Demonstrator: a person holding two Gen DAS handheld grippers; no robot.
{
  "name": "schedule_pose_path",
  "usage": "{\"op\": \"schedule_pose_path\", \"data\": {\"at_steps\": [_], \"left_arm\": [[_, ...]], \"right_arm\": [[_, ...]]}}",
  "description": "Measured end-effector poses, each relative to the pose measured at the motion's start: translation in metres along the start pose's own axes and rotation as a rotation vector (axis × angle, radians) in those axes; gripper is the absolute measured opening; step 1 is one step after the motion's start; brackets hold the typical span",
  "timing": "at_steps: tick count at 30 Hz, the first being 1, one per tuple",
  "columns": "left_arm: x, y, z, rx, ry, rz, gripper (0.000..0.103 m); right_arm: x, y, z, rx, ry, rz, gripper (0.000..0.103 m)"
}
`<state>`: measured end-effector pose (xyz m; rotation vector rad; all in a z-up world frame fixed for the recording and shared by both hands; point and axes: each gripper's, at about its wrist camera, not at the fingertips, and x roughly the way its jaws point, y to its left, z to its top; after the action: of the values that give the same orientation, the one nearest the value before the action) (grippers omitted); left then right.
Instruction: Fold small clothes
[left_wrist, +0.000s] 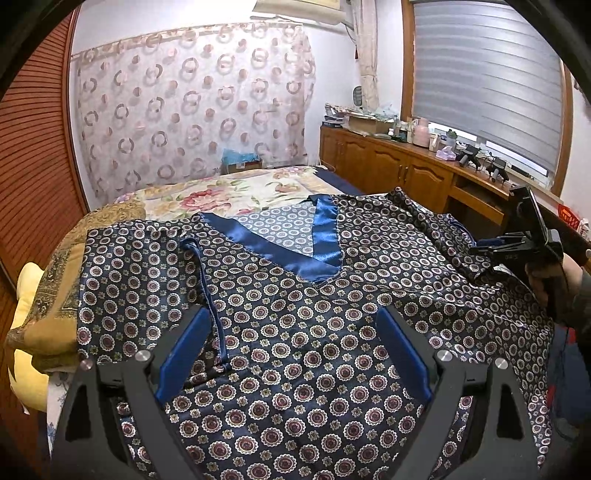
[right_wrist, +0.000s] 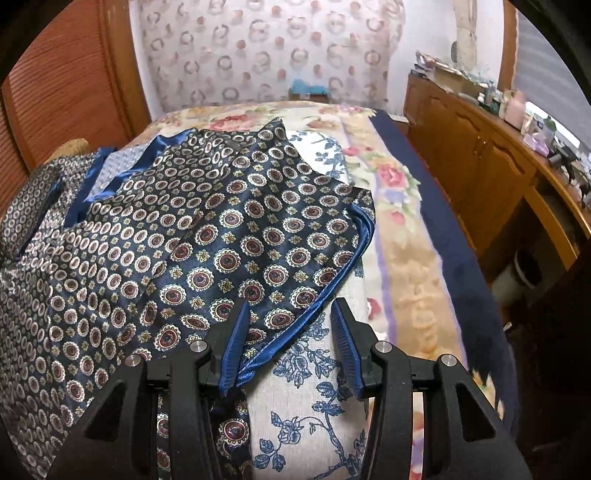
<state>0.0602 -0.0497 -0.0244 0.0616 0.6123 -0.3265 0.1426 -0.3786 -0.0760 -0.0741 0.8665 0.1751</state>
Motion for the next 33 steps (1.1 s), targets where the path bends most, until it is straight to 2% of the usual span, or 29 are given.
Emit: {"op": "schedule_pose_path", "data": {"at_steps": [8, 13, 18, 23, 29, 33], "left_arm": [[-0.002, 0.000, 0.000, -0.003, -0.005, 0.007, 0.092], [-0.002, 0.002, -0.001, -0.007, -0.005, 0.012, 0.092], [-0.004, 0.005, -0.001, -0.015, -0.008, 0.017, 0.092], [-0.006, 0.009, -0.001, -0.025, -0.013, 0.022, 0.092], [-0.007, 0.011, -0.001, -0.032, -0.015, 0.031, 0.092], [-0.008, 0.013, -0.001, -0.037, -0.016, 0.034, 0.092]], "right_arm": [[-0.002, 0.004, -0.002, -0.023, -0.010, 0.015, 0.033], [-0.002, 0.010, 0.000, -0.055, -0.004, 0.036, 0.005], [-0.008, 0.016, 0.009, -0.078, -0.039, 0.028, 0.001], [-0.030, 0.030, 0.027, -0.095, -0.131, 0.041, 0.001], [-0.052, 0.066, 0.047, -0.168, -0.200, 0.086, 0.001], [-0.053, 0.095, 0.053, -0.221, -0.210, 0.116, 0.001]]}}
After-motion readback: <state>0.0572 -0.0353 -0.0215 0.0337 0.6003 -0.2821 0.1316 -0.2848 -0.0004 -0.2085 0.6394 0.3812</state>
